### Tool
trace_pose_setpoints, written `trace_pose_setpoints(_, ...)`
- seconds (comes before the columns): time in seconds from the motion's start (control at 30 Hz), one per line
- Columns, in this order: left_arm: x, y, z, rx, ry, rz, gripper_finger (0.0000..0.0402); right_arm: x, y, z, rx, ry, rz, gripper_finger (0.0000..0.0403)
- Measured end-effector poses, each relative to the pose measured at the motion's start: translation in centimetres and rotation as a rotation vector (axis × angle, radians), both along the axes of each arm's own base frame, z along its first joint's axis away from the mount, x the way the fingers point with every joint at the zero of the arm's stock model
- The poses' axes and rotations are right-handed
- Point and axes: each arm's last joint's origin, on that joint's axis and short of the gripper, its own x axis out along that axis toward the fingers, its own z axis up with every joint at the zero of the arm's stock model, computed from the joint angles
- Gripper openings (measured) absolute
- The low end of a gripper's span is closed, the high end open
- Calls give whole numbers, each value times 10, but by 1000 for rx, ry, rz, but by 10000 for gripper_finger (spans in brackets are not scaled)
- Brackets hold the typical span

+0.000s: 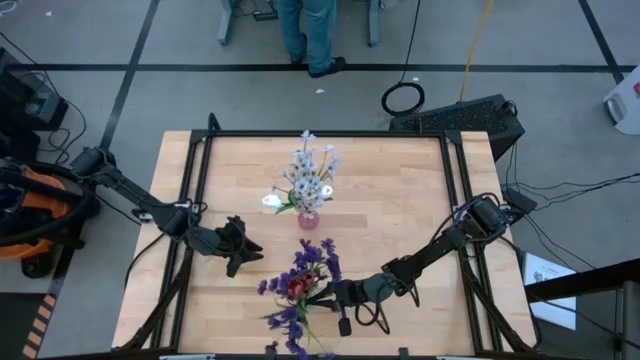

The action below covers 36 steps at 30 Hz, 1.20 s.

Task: Sort flowers into vase by color
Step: Put the red flower into the transparent vase, then return to Home Position

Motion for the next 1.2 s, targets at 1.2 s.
trace_pose_setpoints(1.2, 0, 0, -1, 94, -8, -53, 136, -58, -3, 59, 6, 368, 27, 93)
